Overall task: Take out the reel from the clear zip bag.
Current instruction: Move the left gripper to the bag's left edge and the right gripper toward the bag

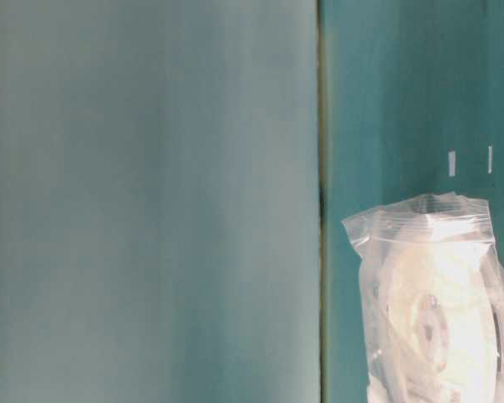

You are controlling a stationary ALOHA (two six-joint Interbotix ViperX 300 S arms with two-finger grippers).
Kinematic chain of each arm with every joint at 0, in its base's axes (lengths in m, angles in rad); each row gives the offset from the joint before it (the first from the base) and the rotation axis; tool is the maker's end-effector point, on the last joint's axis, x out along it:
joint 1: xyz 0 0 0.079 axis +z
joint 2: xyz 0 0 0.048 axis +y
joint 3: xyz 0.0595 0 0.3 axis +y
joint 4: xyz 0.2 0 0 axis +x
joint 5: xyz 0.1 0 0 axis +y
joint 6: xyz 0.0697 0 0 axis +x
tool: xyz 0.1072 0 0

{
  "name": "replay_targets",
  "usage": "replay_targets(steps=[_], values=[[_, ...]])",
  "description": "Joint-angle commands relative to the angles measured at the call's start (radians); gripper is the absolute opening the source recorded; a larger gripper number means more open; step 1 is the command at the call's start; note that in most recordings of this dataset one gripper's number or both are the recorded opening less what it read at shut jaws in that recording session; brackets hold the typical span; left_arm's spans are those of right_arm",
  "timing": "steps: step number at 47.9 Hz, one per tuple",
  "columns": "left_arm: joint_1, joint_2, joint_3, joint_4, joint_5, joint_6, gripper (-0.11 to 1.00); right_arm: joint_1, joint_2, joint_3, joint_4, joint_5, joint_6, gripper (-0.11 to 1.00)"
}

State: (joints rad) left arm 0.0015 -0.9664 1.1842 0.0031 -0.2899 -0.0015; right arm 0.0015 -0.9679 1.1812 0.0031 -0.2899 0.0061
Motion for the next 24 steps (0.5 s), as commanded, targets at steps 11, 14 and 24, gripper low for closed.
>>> replay_targets(steps=[11,14,24], values=[[-0.002,0.046,-0.081,0.014,-0.015,-0.137,-0.01,-0.008,0.089,-0.072,0.089,-0.003,0.123,0.00],[0.003,0.055,-0.080,0.015,-0.011,-0.184,-0.01,-0.012,0.123,-0.080,0.089,0.000,0.152,0.00],[0.061,0.117,-0.077,0.015,0.000,-0.371,-0.01,-0.034,0.249,-0.104,0.101,0.005,0.284,0.00]])
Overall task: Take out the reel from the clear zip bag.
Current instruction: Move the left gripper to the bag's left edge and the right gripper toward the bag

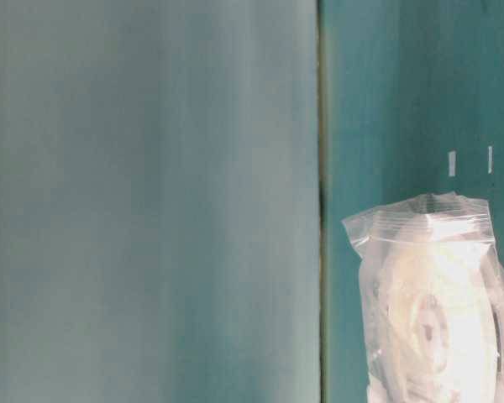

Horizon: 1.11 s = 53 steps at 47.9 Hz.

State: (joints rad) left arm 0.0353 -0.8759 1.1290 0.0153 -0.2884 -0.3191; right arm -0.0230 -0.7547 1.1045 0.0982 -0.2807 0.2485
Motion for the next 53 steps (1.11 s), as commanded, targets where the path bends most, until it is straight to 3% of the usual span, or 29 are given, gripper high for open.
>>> replay_targets(steps=[1,9,18,28,46,53], values=[[0.038,0.034,-0.020,0.003,-0.002,-0.077,-0.01,-0.012,0.046,-0.031,0.006,-0.005,0.055,0.00],[0.140,0.084,0.002,0.002,0.026,-0.291,-0.01,-0.048,0.138,-0.058,0.005,0.021,0.170,0.00],[0.210,0.130,0.052,0.003,0.137,-0.456,-0.01,-0.084,0.242,-0.110,0.005,0.100,0.262,0.00],[0.232,0.207,0.132,0.003,0.149,-0.471,-0.01,-0.109,0.316,-0.155,0.005,0.147,0.324,0.00],[0.284,0.371,0.204,0.003,0.054,-0.491,0.00,-0.110,0.333,-0.164,0.006,0.153,0.327,0.00],[0.284,0.459,0.189,0.003,-0.025,-0.495,0.20,-0.110,0.333,-0.164,0.006,0.166,0.328,0.00]])
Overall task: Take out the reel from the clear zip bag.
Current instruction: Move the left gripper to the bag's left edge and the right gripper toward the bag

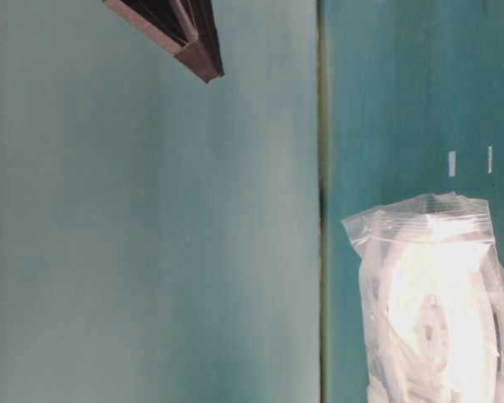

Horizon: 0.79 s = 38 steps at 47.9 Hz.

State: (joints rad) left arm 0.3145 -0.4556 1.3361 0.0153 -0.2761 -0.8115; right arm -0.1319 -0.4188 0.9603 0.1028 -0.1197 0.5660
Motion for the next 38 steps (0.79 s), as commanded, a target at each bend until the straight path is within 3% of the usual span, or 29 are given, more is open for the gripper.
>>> replay_targets(steps=[1,9,14,21,29,38], values=[[0.005,0.055,-0.021,0.003,-0.041,-0.005,0.26,-0.002,-0.003,-0.020,0.002,0.006,0.011,0.00],[0.005,0.126,-0.037,0.003,-0.049,-0.008,0.76,-0.002,-0.003,-0.020,0.002,0.021,0.014,0.00],[0.005,0.146,-0.041,0.003,-0.063,-0.008,0.96,-0.002,-0.003,-0.020,0.002,0.021,0.014,0.00],[0.005,0.144,-0.031,0.003,-0.092,-0.008,0.88,-0.002,-0.003,-0.020,0.002,0.025,0.014,0.00],[0.005,0.141,-0.009,0.003,-0.117,-0.012,0.90,-0.002,-0.003,-0.020,0.002,0.032,0.014,0.00],[0.005,0.149,0.046,0.003,-0.160,-0.094,0.90,-0.002,-0.003,-0.020,0.002,0.032,0.015,0.00]])
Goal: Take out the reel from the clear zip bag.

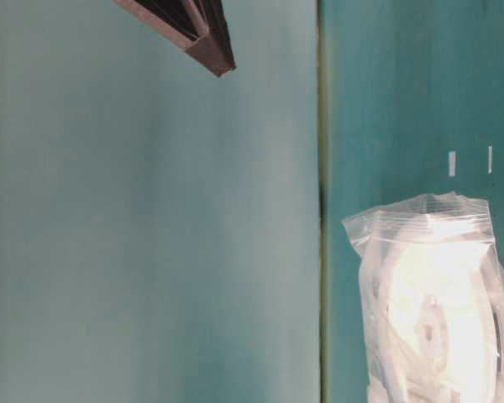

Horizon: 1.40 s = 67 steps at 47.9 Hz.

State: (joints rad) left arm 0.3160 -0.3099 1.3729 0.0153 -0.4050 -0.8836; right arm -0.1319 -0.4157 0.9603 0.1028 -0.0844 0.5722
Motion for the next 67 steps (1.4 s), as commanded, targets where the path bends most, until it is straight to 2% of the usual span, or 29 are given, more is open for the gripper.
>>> replay_targets(steps=[1,8,31,53,59,67], values=[[0.003,0.003,0.018,0.003,-0.051,-0.038,0.90,-0.002,-0.006,-0.021,0.002,-0.003,0.008,0.00],[0.003,0.025,0.034,0.003,-0.118,-0.060,0.90,-0.002,-0.006,-0.020,0.002,-0.003,0.009,0.00],[0.003,0.213,-0.038,0.003,-0.255,-0.063,0.90,-0.002,-0.006,-0.020,0.002,-0.003,0.021,0.00],[0.003,0.230,-0.055,0.003,-0.255,-0.061,0.87,-0.002,-0.006,-0.020,0.002,0.018,0.023,0.00],[0.003,0.232,-0.057,0.003,-0.236,-0.061,0.75,-0.002,-0.006,-0.020,0.002,0.032,0.023,0.00],[0.003,0.227,-0.067,0.003,-0.192,-0.054,0.32,-0.002,-0.005,-0.018,0.002,0.064,0.028,0.00]])
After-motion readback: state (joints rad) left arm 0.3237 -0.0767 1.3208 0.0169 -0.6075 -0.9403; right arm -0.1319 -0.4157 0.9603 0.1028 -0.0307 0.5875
